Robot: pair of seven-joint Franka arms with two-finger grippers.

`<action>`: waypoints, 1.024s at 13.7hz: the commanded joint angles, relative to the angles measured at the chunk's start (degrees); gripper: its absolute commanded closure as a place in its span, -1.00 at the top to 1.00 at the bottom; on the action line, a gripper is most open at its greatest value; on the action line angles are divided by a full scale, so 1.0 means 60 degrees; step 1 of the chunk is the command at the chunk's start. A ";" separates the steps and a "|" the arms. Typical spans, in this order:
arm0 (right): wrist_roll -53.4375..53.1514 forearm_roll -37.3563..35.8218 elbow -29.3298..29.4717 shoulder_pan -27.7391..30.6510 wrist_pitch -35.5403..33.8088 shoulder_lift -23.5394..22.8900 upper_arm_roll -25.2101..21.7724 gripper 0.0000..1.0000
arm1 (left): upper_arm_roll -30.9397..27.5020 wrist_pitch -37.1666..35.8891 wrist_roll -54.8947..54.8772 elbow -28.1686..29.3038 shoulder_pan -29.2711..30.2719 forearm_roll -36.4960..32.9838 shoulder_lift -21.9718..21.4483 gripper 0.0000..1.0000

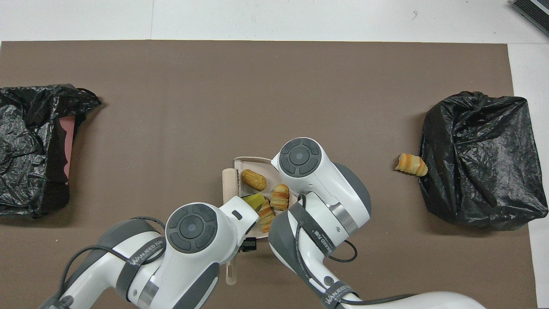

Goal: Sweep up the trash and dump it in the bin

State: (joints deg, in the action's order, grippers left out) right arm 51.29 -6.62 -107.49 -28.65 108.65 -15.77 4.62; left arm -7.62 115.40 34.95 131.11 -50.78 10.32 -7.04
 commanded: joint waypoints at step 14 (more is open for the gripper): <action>-0.0097 0.0386 -0.0629 0.0381 0.0246 0.0329 0.0065 -1.00 | 0.0082 -0.0806 0.1131 0.0810 -0.3562 0.0360 -0.1097 -1.00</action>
State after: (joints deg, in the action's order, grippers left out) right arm 51.17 -5.26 -109.35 -27.26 108.84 -15.30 4.62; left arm -6.78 111.79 40.24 135.33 -70.40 11.98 -11.92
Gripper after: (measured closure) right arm 0.683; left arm 0.736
